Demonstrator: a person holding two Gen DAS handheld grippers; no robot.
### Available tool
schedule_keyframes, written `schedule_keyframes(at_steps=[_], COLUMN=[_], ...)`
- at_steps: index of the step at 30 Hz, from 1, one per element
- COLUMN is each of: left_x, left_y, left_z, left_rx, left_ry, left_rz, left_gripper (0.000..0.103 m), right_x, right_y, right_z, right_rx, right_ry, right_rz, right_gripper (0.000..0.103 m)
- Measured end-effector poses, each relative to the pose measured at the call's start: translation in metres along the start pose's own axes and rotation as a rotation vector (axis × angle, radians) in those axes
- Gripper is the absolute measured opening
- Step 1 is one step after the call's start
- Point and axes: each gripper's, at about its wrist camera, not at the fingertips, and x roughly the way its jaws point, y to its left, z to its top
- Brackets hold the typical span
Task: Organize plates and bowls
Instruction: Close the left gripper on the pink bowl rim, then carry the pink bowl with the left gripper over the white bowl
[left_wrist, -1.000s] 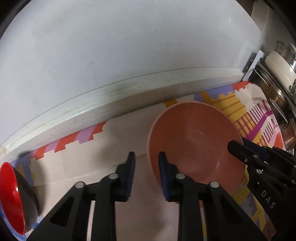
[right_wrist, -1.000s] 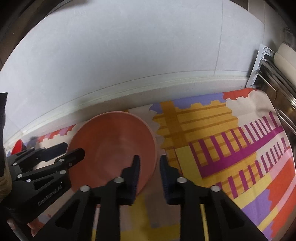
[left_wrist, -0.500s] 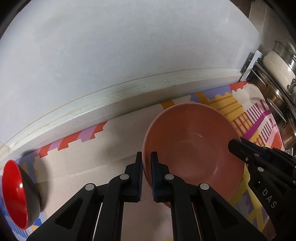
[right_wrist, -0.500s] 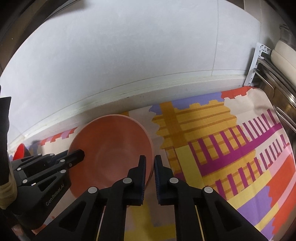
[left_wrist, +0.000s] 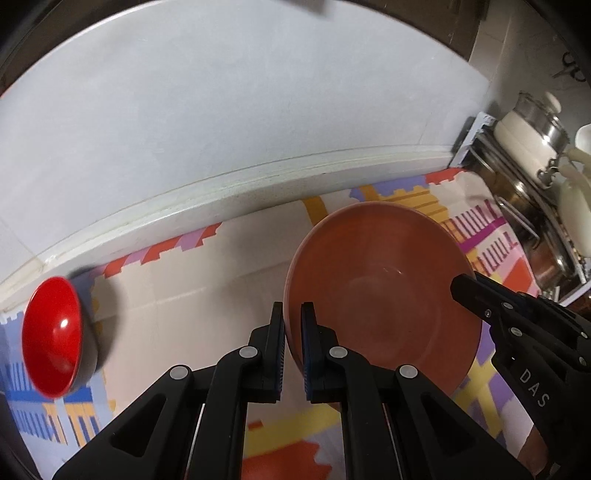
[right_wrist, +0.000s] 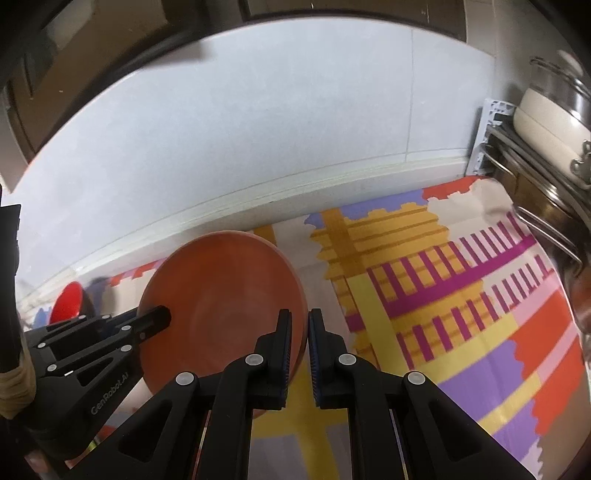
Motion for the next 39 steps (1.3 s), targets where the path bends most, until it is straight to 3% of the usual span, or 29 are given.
schedule_keyframes(at_steps=[23, 39], left_x=[-0.108, -0.124], left_y=[-0.016, -0.026], left_z=[-0.074, -0.133], left_rx=[-0.037, -0.022], left_ry=[-0.09, -0.002], left_rz=[-0.047, -0.072], left_gripper=[0.01, 0.012], right_x=[-0.112, -0.146], right_y=[0.013, 0.015], right_z=[-0.059, -0.113], right_rx=[-0.041, -0.052], right_ry=[-0.064, -0.029], right_rz=[0.014, 0.009], right_gripper=[0.011, 0.011])
